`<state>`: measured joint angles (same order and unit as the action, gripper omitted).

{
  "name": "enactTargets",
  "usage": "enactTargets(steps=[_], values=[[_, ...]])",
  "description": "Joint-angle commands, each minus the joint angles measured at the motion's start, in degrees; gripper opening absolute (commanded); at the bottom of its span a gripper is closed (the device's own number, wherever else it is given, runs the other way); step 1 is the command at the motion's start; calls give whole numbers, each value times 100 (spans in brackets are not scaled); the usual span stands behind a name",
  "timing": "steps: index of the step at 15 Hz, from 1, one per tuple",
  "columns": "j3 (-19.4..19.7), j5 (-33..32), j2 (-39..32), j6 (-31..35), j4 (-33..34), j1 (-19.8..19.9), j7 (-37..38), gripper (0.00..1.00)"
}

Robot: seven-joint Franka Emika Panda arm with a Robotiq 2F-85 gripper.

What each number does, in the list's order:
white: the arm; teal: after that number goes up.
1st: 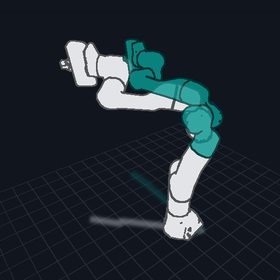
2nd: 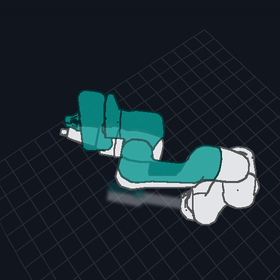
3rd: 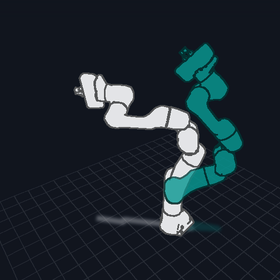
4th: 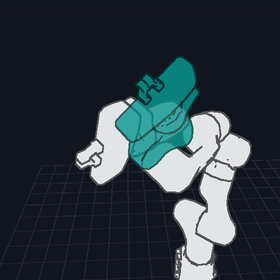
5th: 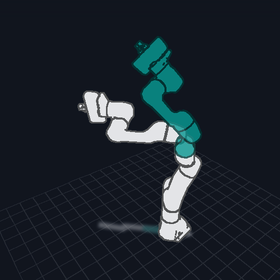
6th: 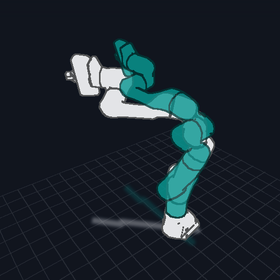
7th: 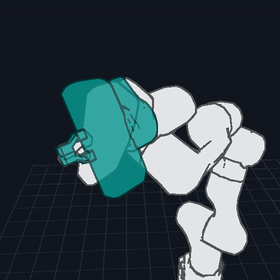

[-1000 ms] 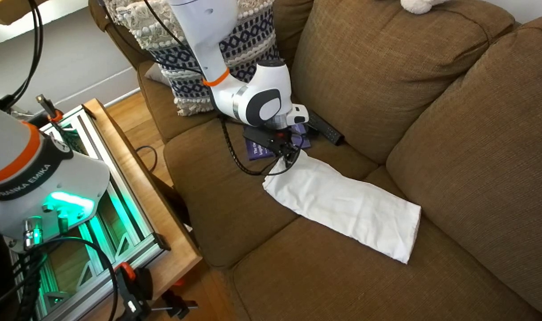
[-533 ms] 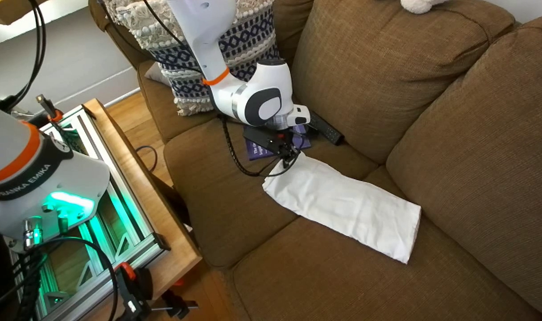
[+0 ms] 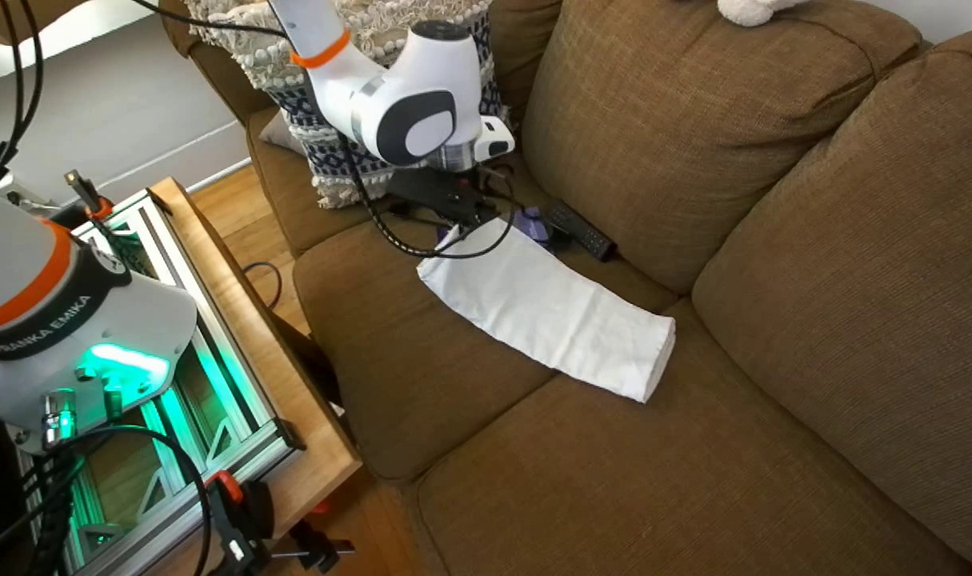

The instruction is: Fold the white cloth once

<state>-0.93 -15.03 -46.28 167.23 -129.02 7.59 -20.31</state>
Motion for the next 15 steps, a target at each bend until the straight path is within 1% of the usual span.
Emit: enactTargets(steps=[1,2,3,4,5,7,9,12,14,15], values=[[-1006,7,1040,-272,-967,738,-871,1],[-1186,72,1120,-416,-982,869,-1064,1],[-918,104,1134,-455,-887,607,-805,1],[-780,91,1144,-586,-798,545,-759,1],[-353,-32,1100,-564,-644,295,-523,1],[403,-235,926,-562,-322,-50,-141,1],[997,-340,589,-518,83,-298,173,1],[1662,-504,-46,-522,790,-631,708,1],[2022,-643,-574,-609,1310,-917,1057,1],[2160,-695,-854,-536,1537,-1054,1249,1]])
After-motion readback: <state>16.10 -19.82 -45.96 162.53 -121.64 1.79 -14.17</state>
